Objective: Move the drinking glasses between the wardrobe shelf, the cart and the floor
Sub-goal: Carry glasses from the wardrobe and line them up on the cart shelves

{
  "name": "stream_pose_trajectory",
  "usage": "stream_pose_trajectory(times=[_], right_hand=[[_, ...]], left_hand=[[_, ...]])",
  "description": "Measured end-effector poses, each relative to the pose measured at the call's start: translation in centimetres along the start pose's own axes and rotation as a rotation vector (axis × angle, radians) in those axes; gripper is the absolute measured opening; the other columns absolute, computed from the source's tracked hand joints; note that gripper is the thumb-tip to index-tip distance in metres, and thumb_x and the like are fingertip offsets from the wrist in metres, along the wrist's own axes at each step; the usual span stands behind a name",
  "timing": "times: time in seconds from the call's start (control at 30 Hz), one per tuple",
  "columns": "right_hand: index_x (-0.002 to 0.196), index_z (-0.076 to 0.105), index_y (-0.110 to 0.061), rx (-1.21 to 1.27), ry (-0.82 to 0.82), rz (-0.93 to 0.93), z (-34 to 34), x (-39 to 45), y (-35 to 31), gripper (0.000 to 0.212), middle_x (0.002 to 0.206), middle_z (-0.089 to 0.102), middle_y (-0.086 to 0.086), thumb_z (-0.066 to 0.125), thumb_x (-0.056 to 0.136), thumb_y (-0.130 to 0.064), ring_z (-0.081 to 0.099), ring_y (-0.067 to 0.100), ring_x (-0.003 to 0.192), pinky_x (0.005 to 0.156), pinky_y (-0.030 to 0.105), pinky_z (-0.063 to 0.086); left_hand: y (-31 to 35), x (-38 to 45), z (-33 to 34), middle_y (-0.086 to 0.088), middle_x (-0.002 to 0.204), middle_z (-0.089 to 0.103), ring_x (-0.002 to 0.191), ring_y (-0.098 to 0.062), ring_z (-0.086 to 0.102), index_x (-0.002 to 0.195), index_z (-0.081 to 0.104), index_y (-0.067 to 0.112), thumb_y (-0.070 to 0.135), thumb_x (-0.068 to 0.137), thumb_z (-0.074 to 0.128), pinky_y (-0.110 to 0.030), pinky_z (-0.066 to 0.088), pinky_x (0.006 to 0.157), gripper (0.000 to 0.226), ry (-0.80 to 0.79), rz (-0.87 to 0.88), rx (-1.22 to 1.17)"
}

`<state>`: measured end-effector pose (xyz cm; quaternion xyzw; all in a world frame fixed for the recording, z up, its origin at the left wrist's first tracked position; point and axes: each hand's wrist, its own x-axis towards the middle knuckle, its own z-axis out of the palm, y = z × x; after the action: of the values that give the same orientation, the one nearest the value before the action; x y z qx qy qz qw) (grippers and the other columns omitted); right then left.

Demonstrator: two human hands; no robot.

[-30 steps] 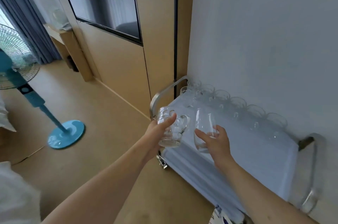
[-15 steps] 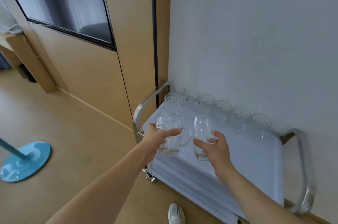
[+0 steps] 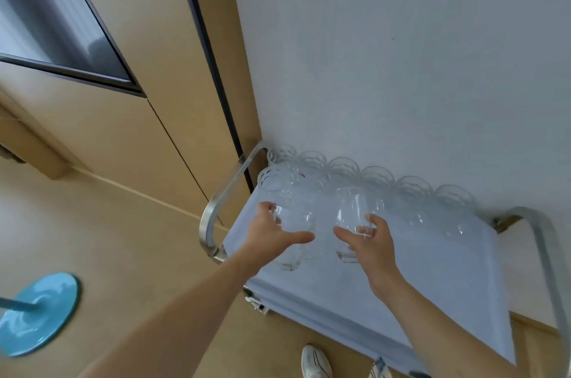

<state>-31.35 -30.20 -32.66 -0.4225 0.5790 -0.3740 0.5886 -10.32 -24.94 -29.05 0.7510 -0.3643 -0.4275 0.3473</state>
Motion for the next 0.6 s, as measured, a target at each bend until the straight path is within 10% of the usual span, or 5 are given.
stream_pose_trajectory(times=[0.6], right_hand=[[0.132, 0.046, -0.038, 0.036, 0.151, 0.034, -1.2, 8.4, -0.1, 0.082, 0.118, 0.058, -0.001, 0.095, 0.067, -0.031, 0.063, 0.014, 0.108, 0.058, 0.017, 0.055]], left_hand=[[0.6, 12.6, 6.3, -0.002, 0.124, 0.051, 0.112, -0.020, 0.039, 0.141, 0.020, 0.028, 0.033, 0.053, 0.092, -0.032, 0.043, 0.085, 0.114, -0.266, 0.266, 0.796]])
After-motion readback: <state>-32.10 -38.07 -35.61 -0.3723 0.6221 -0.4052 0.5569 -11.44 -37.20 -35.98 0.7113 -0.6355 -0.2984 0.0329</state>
